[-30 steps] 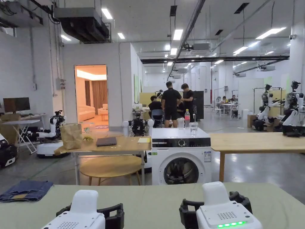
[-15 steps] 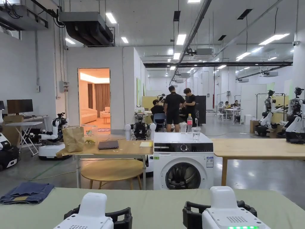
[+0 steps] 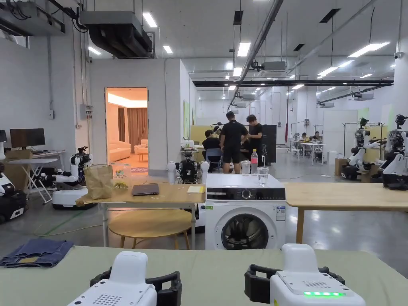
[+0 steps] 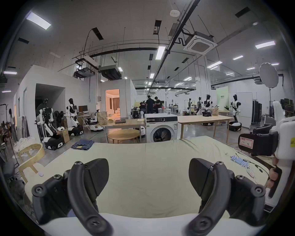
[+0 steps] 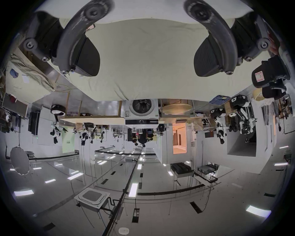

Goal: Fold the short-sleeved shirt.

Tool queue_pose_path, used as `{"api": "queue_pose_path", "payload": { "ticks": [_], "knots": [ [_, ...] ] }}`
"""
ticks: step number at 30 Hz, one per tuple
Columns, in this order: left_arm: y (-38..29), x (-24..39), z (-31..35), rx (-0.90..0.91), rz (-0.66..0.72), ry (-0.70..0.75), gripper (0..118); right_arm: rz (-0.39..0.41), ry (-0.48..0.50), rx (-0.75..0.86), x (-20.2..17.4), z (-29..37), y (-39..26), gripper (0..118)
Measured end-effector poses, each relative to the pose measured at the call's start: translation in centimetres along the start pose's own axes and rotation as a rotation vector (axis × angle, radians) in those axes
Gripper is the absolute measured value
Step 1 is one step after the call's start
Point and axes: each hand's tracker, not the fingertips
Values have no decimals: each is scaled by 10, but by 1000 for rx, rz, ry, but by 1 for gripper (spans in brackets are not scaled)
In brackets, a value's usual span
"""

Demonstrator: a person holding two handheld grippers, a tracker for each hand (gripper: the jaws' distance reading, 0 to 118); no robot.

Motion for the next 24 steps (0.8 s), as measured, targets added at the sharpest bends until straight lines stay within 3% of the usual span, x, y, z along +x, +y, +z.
{"api": "queue_pose_path", "payload": {
  "ticks": [4, 6, 9, 11, 24],
  "knots": [
    [0, 1, 0, -3, 1, 0, 103, 14, 17, 41, -1, 3, -3, 117],
    [-1, 2, 0, -2, 3, 2, 103, 27, -26, 81, -3, 3, -5, 117],
    [-1, 2, 0, -2, 6, 5, 103, 41, -6, 34, -3, 0, -4, 117],
    [-1, 3, 0, -3, 7, 10, 103, 58, 87, 80, 3, 3, -8, 117],
    [-2, 4, -1, -7, 13, 12, 103, 66, 69, 39, 5, -3, -11, 117]
  ]
}}
